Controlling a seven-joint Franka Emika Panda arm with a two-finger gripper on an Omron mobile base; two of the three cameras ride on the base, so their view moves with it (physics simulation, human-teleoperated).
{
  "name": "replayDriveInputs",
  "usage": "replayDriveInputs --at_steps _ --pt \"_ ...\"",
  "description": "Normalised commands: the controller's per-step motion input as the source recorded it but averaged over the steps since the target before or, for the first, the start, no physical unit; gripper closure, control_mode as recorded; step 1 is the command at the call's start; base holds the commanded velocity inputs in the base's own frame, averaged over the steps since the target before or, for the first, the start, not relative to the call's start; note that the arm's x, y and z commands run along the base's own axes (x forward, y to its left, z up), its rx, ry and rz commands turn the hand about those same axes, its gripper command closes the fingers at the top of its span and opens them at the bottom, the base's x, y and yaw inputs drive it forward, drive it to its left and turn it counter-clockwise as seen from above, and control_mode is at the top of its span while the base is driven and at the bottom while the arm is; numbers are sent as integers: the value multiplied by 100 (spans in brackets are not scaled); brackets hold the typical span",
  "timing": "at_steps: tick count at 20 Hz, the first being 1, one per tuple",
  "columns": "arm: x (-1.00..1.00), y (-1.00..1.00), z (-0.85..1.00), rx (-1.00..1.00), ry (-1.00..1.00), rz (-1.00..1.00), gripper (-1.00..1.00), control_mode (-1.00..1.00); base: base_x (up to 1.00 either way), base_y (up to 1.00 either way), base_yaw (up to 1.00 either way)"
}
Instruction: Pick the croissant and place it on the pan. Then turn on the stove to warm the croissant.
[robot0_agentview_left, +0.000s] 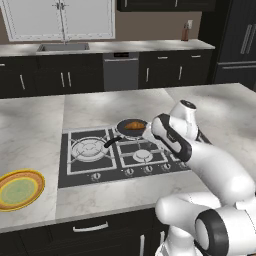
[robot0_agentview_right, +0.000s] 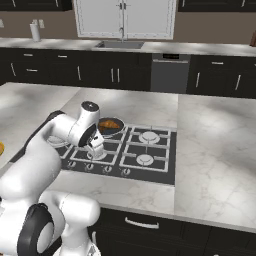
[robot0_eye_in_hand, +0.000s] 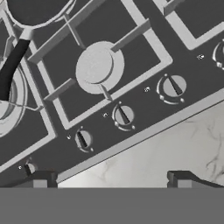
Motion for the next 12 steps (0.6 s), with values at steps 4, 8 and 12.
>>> replayDriveInputs --at_steps 4,8,12 --pt "1 11 -46 -4 0 6 -100 -100 0 0 0" --pt "8 1 -36 -4 0 6 -100 -100 0 0 0" --pt "10 0 -33 -6 0 6 -100 -100 0 0 0"
